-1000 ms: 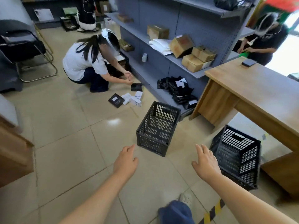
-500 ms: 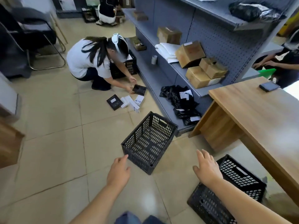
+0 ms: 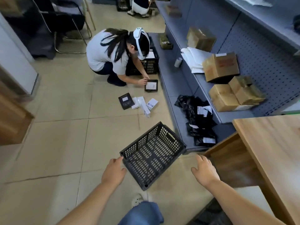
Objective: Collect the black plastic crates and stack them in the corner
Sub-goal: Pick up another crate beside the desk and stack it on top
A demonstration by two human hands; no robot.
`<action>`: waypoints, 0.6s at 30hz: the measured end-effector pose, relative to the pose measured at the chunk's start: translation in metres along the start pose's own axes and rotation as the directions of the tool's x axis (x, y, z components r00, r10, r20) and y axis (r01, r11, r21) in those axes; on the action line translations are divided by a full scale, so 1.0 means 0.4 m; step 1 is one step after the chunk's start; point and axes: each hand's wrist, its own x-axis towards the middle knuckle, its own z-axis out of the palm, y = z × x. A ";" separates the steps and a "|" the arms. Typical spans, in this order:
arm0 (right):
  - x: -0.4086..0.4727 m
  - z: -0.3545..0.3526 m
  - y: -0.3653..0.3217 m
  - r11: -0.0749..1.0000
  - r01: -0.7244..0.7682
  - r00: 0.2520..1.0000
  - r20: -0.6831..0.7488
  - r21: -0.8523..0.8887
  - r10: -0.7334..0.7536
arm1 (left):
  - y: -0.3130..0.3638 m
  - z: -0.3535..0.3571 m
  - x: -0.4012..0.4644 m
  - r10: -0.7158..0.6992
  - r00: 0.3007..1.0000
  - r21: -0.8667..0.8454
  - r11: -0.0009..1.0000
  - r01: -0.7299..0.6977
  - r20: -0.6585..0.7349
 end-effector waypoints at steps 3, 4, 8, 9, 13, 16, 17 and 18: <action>0.092 -0.047 0.001 1.000 0.000 0.999 0.032 0.021 0.000 | 0.053 -0.013 0.065 -0.023 1.000 -0.021 1.000 0.023 0.000; 0.123 -0.063 0.001 1.000 0.001 0.999 0.039 0.025 -0.002 | 0.070 -0.020 0.085 -0.030 1.000 -0.021 0.999 0.030 -0.003; 0.236 -0.111 0.009 0.999 0.019 0.997 0.077 0.025 -0.021 | 0.126 -0.033 0.148 -0.069 0.997 -0.054 0.996 0.068 -0.020; 0.253 -0.116 0.011 0.999 0.028 0.996 0.086 0.028 -0.030 | 0.132 -0.033 0.157 -0.077 0.997 -0.064 0.995 0.076 -0.021; 0.370 -0.139 0.016 0.995 0.085 0.985 0.148 0.047 -0.091 | 0.133 -0.004 0.206 -0.181 0.984 -0.090 0.980 0.179 -0.005; 0.482 -0.148 0.027 0.986 0.169 0.967 0.194 -0.008 -0.164 | 0.138 0.034 0.230 -0.290 0.957 -0.129 0.949 0.287 -0.002; 0.515 -0.151 0.030 0.980 0.197 0.958 0.216 -0.026 -0.187 | 0.143 0.048 0.234 -0.330 0.944 -0.150 0.934 0.325 -0.006; 0.548 -0.154 0.034 0.974 0.224 0.948 0.243 -0.041 -0.208 | 0.151 0.061 0.236 -0.370 0.929 -0.177 0.915 0.362 -0.013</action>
